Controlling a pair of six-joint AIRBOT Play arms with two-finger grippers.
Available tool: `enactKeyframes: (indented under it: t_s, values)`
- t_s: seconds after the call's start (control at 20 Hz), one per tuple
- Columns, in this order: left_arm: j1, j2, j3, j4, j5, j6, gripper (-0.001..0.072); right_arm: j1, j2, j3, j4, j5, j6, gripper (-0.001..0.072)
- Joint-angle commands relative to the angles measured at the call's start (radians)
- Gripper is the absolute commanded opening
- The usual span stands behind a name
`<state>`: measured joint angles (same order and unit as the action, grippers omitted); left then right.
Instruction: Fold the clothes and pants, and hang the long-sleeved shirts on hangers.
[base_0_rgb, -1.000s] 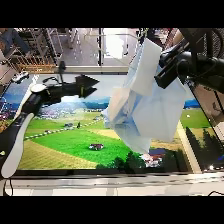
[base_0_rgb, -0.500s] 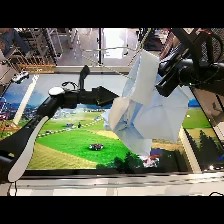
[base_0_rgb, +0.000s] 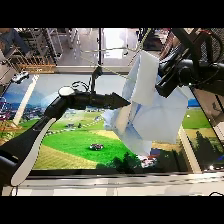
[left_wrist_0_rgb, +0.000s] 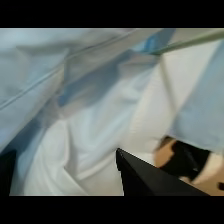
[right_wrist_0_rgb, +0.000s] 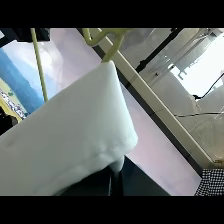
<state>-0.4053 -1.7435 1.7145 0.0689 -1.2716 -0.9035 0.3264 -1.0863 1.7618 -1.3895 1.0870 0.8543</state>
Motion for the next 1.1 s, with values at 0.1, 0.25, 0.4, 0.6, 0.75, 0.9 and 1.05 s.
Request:
enactKeyframes:
  t_s: [0.1, 0.25, 0.4, 0.6, 0.75, 0.9, 1.05]
  values:
    - [-0.055, -0.003, 0.006, 0.430, 0.155, -0.206, 0.0575, 0.000, 0.001, 0.000, 0.010, -0.010, 0.001, 0.0013]
    - [-0.060, -0.003, 0.006, 0.400, 0.192, -0.211, 0.0333, 0.000, 0.001, 0.000, 0.033, -0.012, 0.010, 0.0013]
    - [-0.059, -0.003, 0.006, 0.394, 0.222, -0.183, 0.0115, 0.000, 0.001, 0.000, 0.032, -0.011, 0.026, 0.0013]
    - [-0.005, -0.003, 0.006, 0.328, 0.220, -0.073, 0.0012, 0.000, 0.001, 0.000, 0.005, 0.002, 0.062, 0.0013]
    - [0.099, -0.003, 0.006, 0.214, 0.206, -0.038, 0.0012, -0.001, 0.001, 0.000, -0.056, 0.020, 0.098, 0.0012]
    - [0.198, -0.003, 0.006, 0.128, 0.237, -0.030, 0.0012, -0.002, 0.000, 0.000, -0.037, 0.025, 0.112, 0.0011]
    - [0.252, -0.003, 0.006, 0.010, 0.328, -0.029, 0.0012, -0.002, 0.000, -0.008, -0.019, 0.038, 0.122, 0.0011]
